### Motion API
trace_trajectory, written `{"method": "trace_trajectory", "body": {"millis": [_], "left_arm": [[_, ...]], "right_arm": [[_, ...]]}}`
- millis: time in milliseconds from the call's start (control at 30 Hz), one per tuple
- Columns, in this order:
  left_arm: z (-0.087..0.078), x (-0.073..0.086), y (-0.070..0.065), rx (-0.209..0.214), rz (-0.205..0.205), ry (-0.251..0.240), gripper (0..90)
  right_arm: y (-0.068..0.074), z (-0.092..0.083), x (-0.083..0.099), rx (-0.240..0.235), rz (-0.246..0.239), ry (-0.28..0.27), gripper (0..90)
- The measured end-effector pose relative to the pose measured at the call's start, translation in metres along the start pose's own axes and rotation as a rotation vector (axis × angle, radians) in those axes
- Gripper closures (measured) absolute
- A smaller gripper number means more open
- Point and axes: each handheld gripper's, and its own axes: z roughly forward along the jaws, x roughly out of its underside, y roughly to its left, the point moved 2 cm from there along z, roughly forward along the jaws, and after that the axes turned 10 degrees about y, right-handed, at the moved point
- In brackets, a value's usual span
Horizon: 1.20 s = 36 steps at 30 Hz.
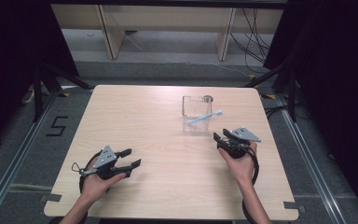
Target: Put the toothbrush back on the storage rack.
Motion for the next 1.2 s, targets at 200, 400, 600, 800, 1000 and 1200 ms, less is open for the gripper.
{"method": "trace_trajectory", "body": {"millis": [200, 400, 600, 800, 1000, 1200], "left_arm": [[0.0, 0.0, 0.0, -0.001, 0.004, 0.002, 37.6], [0.0, 0.0, 0.0, -0.002, 0.001, 0.003, 37.6], [0.0, 0.0, 0.0, -0.002, 0.001, -0.002, 37.6], [0.0, 0.0, 0.0, -0.003, 0.002, -0.002, 37.6], [0.0, 0.0, 0.0, -0.004, -0.001, -0.003, 37.6], [0.0, 0.0, 0.0, -0.004, 0.0, -0.003, 37.6]], "right_arm": [[-0.005, -0.013, 0.009, 0.01, 0.002, 0.025, 51.8], [-0.008, -0.022, 0.02, 0.003, 0.007, 0.04, 51.2], [-0.01, -0.031, 0.028, 0.026, 0.008, 0.048, 50.4], [-0.013, -0.038, 0.038, 0.042, 0.006, 0.053, 49.3], [-0.012, -0.048, 0.044, 0.055, 0.039, 0.055, 48.8], [-0.015, -0.052, 0.051, 0.069, 0.012, 0.043, 48.5]]}}
